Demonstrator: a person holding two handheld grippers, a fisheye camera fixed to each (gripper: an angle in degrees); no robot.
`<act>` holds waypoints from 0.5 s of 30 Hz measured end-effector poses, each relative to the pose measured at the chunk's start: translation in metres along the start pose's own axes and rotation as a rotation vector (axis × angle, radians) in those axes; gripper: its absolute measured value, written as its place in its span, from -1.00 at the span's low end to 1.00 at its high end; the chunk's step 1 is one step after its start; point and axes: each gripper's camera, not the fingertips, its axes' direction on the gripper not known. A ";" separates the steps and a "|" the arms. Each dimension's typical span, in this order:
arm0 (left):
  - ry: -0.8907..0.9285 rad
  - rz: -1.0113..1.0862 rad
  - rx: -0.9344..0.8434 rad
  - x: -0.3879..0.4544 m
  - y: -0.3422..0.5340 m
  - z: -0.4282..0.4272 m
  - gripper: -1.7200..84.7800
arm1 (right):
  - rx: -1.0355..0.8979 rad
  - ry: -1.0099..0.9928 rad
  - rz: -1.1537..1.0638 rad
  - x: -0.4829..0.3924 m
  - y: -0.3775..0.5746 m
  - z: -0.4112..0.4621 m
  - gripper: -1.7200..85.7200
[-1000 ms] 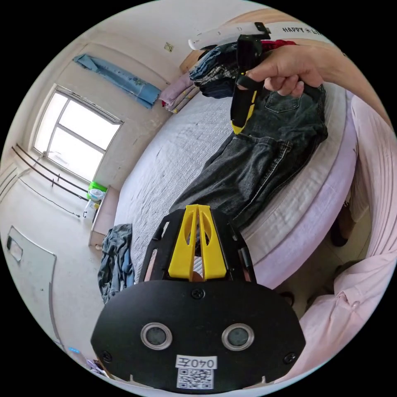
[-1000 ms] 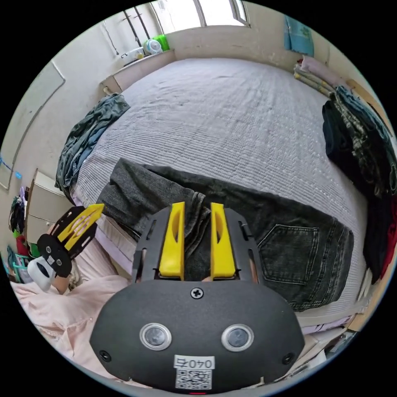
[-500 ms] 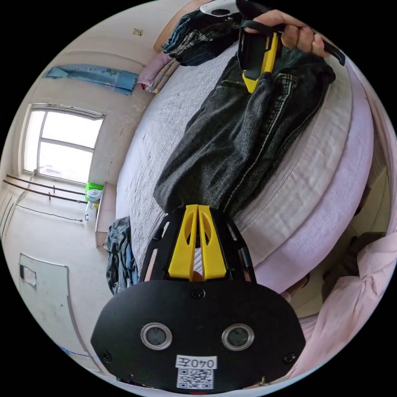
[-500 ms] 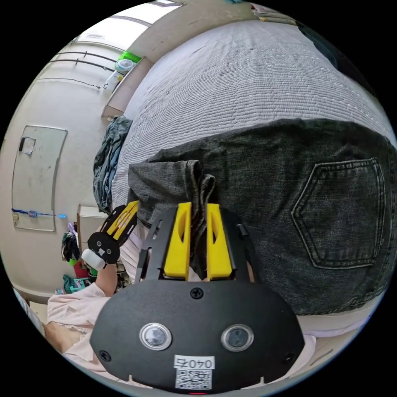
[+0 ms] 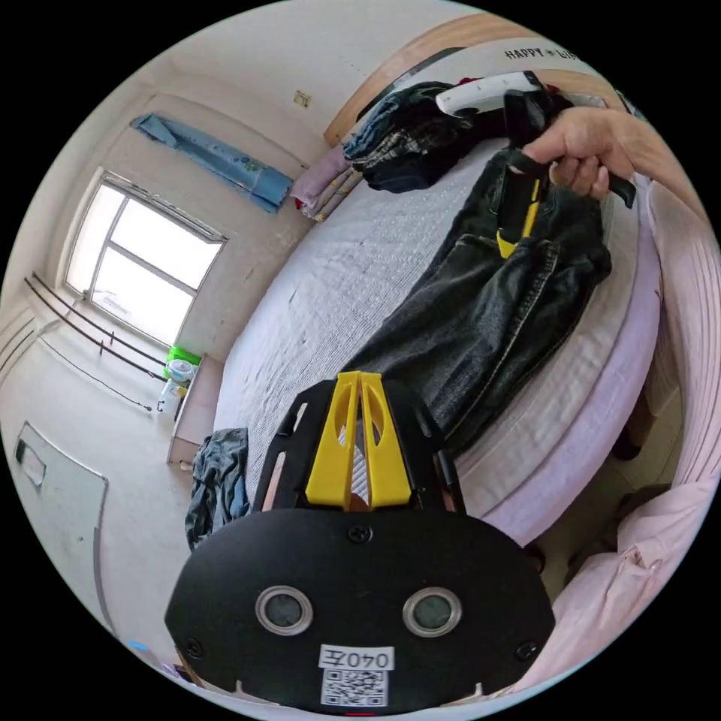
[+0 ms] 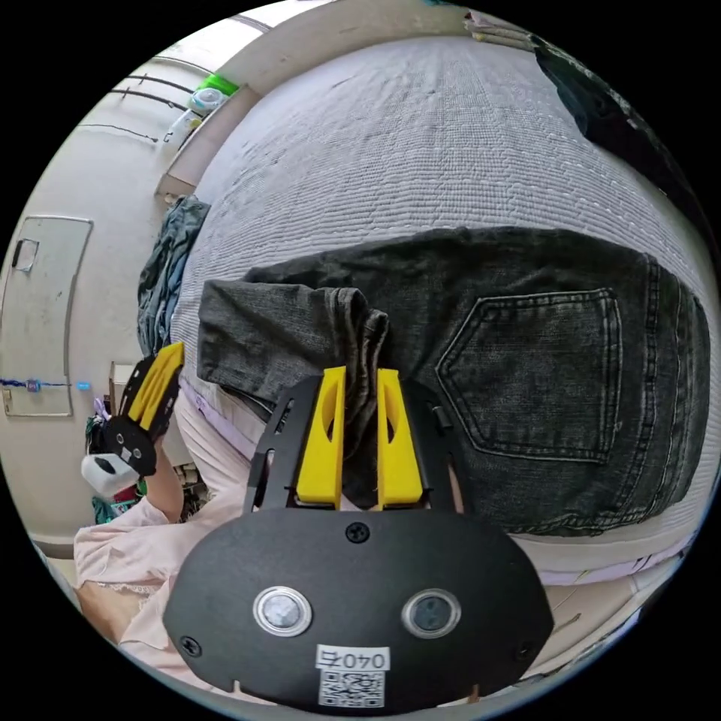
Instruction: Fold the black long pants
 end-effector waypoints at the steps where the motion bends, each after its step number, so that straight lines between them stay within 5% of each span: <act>1: -0.040 -0.041 -0.004 -0.021 -0.006 0.002 -0.98 | 0.096 0.031 -0.001 -0.006 0.006 -0.016 -0.78; 4: -0.009 -0.112 -0.082 -0.064 -0.022 0.038 -0.98 | 0.233 0.091 -0.112 -0.039 0.003 -0.035 -0.87; 10: 0.327 -0.239 -0.235 -0.091 -0.038 0.118 -0.98 | 0.056 0.152 -0.148 -0.051 -0.048 0.049 -0.98; 15: 0.198 -0.147 -0.183 -0.088 -0.056 0.097 -0.98 | 0.072 -0.001 -0.079 -0.030 -0.051 0.052 -0.98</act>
